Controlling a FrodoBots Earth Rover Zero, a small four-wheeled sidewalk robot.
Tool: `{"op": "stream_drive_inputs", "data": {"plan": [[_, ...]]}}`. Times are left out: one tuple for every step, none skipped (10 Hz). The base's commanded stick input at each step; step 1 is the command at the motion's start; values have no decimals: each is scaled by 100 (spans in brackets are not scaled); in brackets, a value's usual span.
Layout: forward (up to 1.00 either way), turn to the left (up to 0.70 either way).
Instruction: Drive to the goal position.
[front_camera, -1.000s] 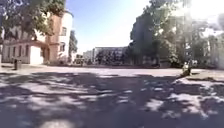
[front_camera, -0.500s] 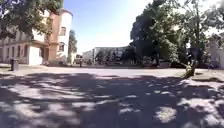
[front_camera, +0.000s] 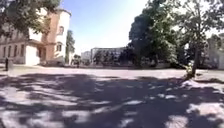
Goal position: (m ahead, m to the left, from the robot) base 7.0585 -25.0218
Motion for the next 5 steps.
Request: {"op": "stream_drive_inputs", "data": {"plan": [[70,-8],[70,-2],[70,0],[70,0],[70,0]]}}
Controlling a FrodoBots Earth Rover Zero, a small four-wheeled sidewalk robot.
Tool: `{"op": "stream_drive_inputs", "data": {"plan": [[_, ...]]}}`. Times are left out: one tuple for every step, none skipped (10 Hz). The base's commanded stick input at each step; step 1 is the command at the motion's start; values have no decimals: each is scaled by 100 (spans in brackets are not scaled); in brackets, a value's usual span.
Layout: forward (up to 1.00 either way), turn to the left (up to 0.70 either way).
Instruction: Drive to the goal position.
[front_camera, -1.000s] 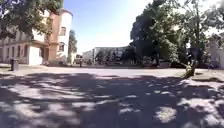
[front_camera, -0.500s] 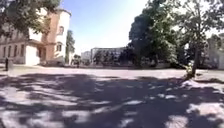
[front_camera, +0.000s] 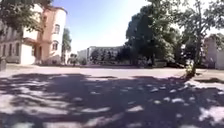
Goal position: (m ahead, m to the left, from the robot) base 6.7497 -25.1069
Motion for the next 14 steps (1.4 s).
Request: {"op": "stream_drive_inputs", "data": {"plan": [[70,0],[70,0],[70,0],[70,0],[70,0],[70,0],[70,0],[70,0],[70,0],[70,0],[70,0],[70,0],[70,0],[70,0]]}}
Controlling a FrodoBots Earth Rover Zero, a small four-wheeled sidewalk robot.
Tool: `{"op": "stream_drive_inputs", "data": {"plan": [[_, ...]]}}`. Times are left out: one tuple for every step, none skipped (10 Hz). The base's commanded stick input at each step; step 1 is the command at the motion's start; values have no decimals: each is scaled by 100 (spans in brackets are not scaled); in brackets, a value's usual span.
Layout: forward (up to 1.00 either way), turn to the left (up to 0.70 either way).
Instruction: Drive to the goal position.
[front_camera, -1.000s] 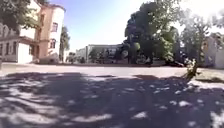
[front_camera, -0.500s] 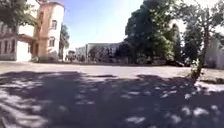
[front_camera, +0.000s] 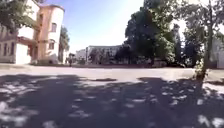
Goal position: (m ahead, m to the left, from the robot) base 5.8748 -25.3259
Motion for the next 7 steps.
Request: {"op": "stream_drive_inputs", "data": {"plan": [[70,0],[70,0],[70,0],[70,0],[70,0],[70,0],[70,0]]}}
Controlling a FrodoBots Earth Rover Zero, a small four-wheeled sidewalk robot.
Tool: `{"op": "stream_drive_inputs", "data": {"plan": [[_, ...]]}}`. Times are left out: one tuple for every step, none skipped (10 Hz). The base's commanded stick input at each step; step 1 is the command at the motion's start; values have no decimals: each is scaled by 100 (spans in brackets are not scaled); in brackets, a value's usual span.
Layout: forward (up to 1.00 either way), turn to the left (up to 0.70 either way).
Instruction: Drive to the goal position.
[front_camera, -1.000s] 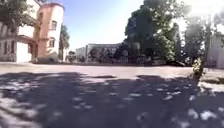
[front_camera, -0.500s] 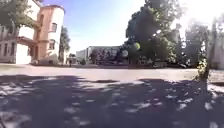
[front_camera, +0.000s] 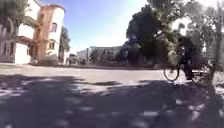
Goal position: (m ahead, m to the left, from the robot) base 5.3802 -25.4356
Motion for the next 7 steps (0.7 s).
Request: {"op": "stream_drive_inputs", "data": {"plan": [[70,0],[70,0],[70,0],[70,0],[70,0],[70,0],[70,0]]}}
